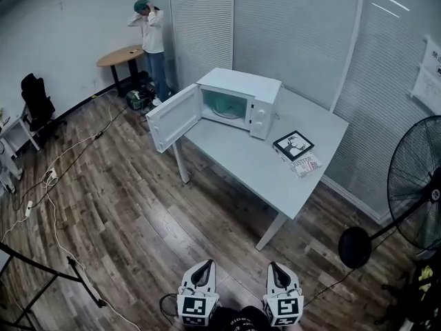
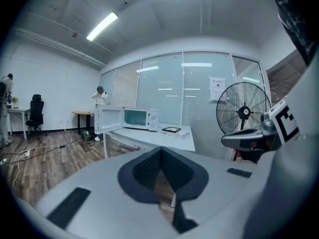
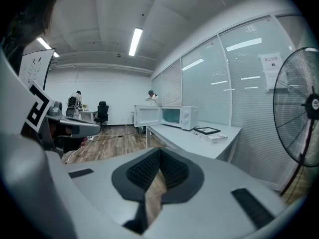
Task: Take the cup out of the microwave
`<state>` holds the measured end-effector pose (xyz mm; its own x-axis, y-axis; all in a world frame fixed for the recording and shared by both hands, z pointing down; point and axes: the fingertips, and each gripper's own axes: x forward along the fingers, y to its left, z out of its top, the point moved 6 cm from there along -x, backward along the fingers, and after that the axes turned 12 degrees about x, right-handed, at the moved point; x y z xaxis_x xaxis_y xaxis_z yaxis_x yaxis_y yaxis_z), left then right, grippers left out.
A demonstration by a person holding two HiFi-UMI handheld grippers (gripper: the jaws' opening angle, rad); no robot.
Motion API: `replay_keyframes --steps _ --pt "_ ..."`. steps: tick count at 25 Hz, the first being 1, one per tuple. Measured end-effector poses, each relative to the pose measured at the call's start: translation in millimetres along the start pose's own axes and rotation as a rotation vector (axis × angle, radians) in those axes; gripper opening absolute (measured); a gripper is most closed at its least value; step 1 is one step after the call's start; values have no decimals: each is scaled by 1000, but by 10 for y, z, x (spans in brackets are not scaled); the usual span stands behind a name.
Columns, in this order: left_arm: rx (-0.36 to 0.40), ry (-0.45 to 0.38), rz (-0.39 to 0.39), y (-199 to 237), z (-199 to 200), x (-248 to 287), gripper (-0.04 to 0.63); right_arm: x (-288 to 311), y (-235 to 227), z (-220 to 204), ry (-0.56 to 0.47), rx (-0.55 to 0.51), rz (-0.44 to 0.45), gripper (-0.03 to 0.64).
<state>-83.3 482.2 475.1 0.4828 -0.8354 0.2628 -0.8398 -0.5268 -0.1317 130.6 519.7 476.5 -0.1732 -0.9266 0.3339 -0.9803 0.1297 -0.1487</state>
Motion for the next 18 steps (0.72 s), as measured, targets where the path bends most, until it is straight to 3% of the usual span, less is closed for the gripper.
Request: replay_keyframes --steps 8,18 --pt "-8 -10 2 268 -47 134 3 364 216 74 12 -33 27 3" --pt "-23 -17 102 521 1 569 5 1018 11 255 20 -55 85 3"
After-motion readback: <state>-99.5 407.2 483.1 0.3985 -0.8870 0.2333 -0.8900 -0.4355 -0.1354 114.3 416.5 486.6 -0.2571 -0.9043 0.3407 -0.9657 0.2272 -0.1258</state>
